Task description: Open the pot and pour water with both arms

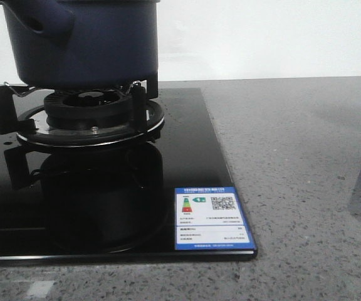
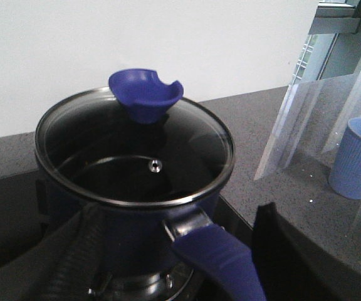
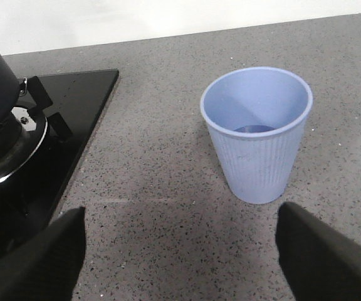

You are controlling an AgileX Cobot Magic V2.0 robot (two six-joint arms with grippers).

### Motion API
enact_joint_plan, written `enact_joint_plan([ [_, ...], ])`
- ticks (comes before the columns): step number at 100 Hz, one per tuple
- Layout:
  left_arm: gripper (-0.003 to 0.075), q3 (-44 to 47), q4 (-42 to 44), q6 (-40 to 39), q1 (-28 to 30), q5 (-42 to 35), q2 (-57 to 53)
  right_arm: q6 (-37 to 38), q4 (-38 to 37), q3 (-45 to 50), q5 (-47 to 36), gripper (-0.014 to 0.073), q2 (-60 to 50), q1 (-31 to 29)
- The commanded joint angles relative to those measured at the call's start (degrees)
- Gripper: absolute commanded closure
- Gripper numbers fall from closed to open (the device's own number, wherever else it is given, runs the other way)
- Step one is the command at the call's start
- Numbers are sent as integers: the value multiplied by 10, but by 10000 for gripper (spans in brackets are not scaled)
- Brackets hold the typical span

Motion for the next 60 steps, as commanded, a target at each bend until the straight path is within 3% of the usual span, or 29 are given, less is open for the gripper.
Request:
enact_joint_plan([
  [1,267,-49,-85,83,-6,-29,42,-7,8,-19,-36,55,9,0],
  [35,172,-164,-100,146,-6,-12,214,-7,8,-19,-35,55,9,0],
  [60,160,-229,-100,149,-6,11,302,-7,12,-19,-35,55,9,0],
])
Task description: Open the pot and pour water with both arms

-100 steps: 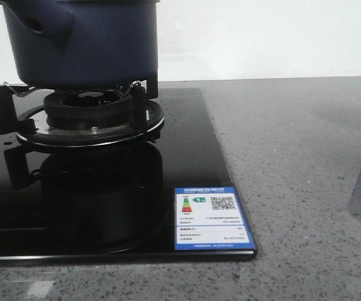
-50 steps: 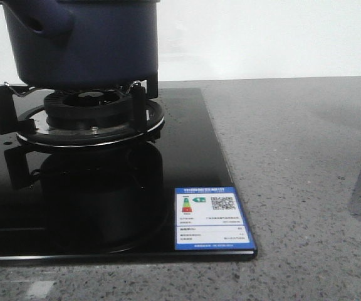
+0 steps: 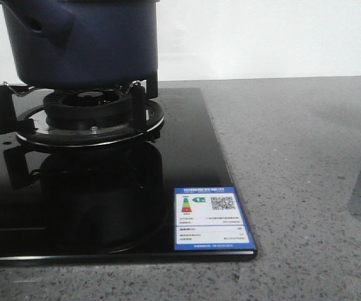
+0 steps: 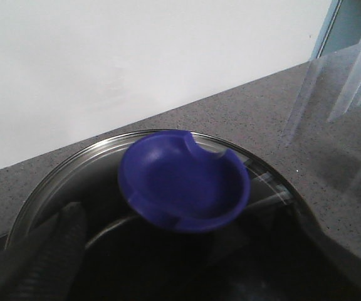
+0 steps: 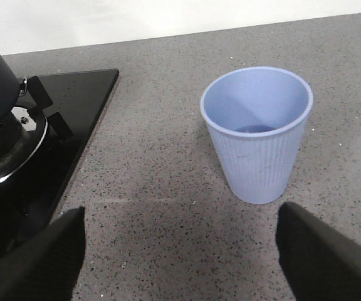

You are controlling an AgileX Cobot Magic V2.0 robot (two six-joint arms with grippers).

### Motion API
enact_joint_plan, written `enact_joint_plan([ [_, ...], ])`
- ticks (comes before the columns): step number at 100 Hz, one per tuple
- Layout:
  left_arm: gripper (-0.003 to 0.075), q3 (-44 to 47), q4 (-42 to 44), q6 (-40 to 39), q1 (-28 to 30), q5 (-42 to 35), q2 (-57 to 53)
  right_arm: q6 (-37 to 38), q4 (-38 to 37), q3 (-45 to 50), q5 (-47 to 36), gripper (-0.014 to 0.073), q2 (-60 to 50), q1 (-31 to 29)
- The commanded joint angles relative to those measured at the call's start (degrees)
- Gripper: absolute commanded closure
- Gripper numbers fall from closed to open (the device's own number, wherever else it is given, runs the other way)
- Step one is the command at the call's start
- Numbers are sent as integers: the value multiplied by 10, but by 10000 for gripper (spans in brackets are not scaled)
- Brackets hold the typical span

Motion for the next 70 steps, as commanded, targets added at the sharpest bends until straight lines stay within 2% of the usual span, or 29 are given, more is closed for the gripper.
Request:
enact_joint_plan([
  [1,160,-39,-22,3,-4,3,14,-6,10,-19,-35,55,9,0],
  [36,168,-76,-24,23,-24,-14,67,-6,10,-19,-35,55,9,0],
  [43,202,-76,-23,24,-24,-16,68,-6,10,-19,-35,55,9,0],
  [61,363,-76,-23,35,-24,-16,68,-6,10,-19,-35,55,9,0],
  [70,383,-76,-23,35,-24,-16,68,-6,10,-19,-35,55,9,0],
])
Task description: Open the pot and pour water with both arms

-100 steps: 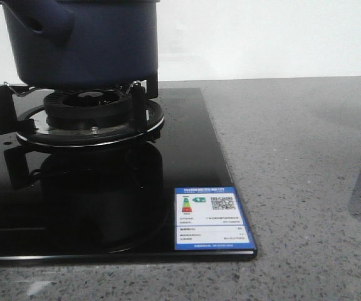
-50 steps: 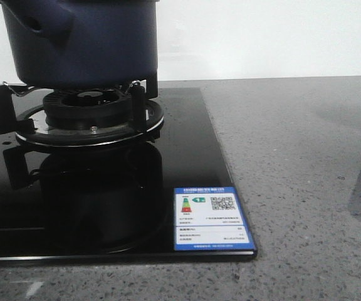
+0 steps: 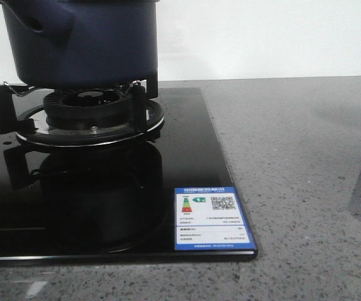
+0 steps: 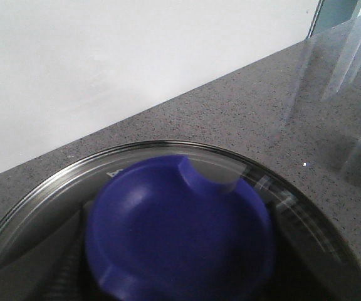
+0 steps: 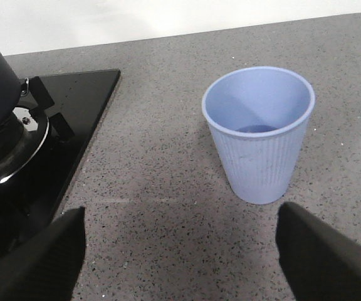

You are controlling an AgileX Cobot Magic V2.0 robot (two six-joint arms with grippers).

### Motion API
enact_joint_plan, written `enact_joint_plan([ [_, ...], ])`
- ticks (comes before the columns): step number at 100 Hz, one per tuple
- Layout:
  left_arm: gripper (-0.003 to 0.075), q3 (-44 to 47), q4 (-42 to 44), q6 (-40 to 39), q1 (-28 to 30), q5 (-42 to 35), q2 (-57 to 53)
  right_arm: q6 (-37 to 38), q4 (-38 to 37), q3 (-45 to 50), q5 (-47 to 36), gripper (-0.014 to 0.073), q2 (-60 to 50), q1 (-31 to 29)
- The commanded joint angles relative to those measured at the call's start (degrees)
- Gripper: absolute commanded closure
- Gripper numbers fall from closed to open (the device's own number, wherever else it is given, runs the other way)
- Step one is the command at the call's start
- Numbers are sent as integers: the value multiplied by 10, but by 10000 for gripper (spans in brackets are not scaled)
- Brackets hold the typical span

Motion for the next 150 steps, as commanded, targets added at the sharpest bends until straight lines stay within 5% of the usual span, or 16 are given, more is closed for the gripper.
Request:
enact_joint_plan([
  [1,383,-20,-22,2,-3,-13,-15,-6,7,-19,-35,55,9,0],
  [32,383,-20,-23,2,-2,-24,-47,-6,-9,0,-39,55,12,0],
  [73,383,-20,-26,-4,56,-43,-119,-6,-9,115,-221,55,21,0],
  [118,383,-20,-56,-4,105,-32,-141,-46,-9,112,-356,55,196,3],
  [150,383,-20,-59,-4,105,-30,-141,-46,-9,104,-480,55,283,67],
])
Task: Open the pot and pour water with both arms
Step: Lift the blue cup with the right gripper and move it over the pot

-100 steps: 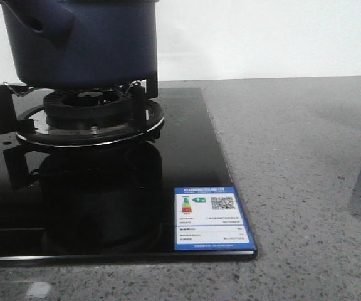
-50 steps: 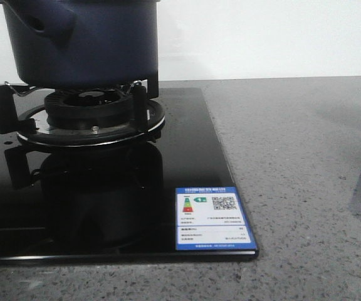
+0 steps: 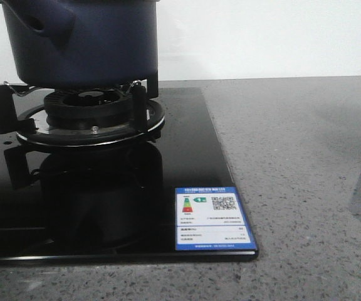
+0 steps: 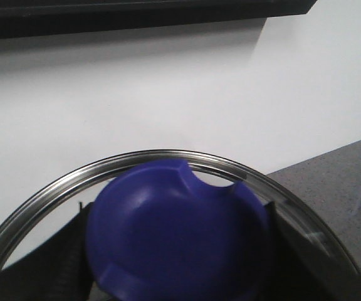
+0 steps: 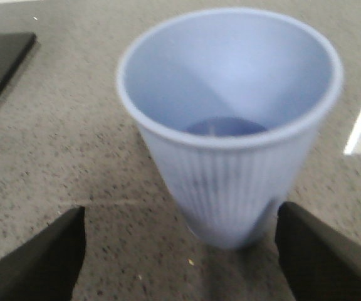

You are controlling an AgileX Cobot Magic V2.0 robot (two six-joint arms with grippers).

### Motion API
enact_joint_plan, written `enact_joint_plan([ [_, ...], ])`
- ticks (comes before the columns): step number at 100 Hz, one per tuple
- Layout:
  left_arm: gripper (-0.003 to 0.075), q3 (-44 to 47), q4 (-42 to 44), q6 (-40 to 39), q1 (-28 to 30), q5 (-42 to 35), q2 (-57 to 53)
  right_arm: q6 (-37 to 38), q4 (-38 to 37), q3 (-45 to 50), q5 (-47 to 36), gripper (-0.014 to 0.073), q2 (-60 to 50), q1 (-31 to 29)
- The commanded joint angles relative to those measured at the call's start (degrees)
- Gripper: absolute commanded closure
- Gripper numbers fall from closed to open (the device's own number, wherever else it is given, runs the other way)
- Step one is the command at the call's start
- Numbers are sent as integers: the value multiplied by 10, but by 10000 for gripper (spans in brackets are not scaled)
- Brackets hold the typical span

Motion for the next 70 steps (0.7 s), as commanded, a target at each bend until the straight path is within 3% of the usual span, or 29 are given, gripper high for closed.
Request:
enact_joint_plan([
  [1,383,-20,-33,-5,1,-16,-20,-7,-1,-22,-91,55,15,6],
  [52,383,-20,-33,-5,1,-16,-20,-7,-3,-24,-196,54,111,6],
  [70,383,-20,-33,-5,1,-16,-20,-7,-11,-24,-273,53,150,6],
])
